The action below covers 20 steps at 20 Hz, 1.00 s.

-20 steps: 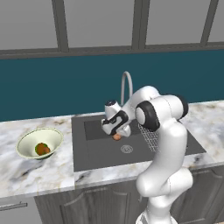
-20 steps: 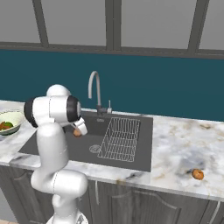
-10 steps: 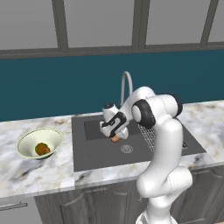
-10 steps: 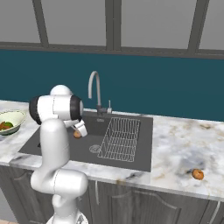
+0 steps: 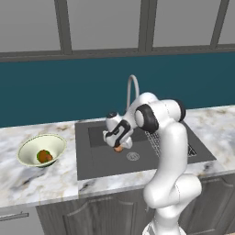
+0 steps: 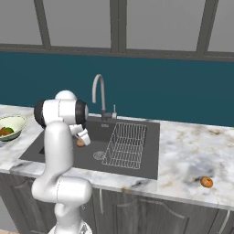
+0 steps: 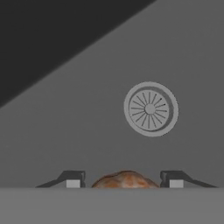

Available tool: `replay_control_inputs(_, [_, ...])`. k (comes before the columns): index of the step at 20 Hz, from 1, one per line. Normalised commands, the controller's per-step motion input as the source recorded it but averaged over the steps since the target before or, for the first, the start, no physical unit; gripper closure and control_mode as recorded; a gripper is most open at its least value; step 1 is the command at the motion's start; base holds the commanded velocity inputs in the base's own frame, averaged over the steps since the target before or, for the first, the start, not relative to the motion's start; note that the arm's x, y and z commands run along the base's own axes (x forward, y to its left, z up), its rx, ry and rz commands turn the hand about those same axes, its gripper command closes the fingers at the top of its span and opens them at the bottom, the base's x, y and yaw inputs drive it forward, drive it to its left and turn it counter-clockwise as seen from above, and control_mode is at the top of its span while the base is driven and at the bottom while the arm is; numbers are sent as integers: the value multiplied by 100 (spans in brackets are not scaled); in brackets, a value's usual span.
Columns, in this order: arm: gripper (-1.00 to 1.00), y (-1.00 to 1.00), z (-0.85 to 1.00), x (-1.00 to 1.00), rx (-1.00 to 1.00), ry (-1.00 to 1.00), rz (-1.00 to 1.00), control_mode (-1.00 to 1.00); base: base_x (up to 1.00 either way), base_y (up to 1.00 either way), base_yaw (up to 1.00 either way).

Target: There is a mixed pile of frozen fruits and vegetables on the counter. Locate all the frozen vegetables and place the items in a bowl on the counter. Take all the frozen fruits and defrost them in a running sink.

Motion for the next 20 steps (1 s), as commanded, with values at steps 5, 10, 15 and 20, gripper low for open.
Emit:
replay_control_inputs(5, [100,5,-23,6,0,0,0,-100,0,0,0])
replay_control_inputs(10, [100,2,-23,4,0,0,0,-100,0,0,0])
replay_control_inputs(15, [100,0,-19,9,0,0,-1,-100,0,0,0])
replay_control_inputs(20, [100,0,-16,8,0,0,-1,-100,0,0,0])
